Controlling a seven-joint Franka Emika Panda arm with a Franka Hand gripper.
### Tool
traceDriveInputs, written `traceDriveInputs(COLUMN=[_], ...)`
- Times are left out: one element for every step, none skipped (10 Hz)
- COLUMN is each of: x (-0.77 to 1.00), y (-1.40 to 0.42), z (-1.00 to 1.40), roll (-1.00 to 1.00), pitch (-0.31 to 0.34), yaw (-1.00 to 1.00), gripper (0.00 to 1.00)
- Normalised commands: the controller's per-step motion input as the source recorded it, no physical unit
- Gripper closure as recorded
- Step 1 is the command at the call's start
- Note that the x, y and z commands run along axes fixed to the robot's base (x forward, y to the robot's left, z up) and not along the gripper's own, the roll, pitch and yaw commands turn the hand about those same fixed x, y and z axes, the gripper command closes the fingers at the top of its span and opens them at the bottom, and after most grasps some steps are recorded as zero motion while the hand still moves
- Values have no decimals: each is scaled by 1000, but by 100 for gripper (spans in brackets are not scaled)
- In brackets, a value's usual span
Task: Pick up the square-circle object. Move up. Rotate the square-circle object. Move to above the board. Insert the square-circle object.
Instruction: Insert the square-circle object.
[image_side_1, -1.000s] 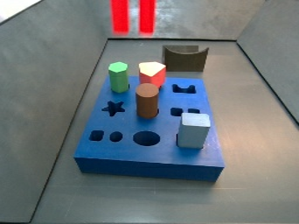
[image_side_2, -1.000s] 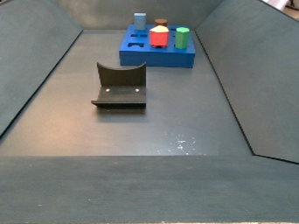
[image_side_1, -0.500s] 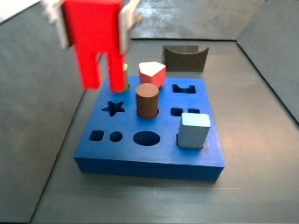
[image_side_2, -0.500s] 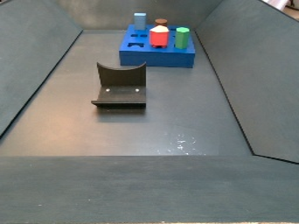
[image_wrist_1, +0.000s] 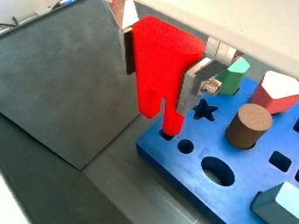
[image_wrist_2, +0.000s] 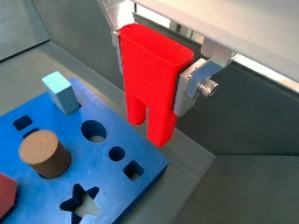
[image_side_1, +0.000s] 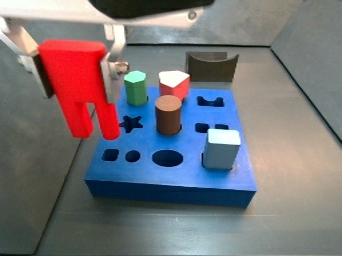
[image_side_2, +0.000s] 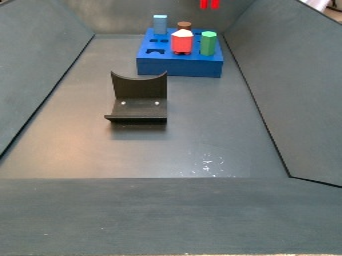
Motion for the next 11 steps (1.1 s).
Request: traceDriveInputs(x=[171,157,34,0,0,0,0,0,31,437,551], y=[71,77,43,83,126,197,223,211,29,-69,0], z=[-814,-740,-626,-526,-397,-209,-103,-51,0,0,0], roll=[0,-1,0,0,0,0,0,-16,-9,0,0], pitch=[0,0,0,-3,-14,-1,0,0,0,0,6], yaw=[9,11,17,40,43,9,0,0,0,-157,-237], gripper=[100,100,100,100,100,100,100,100,100,100,100])
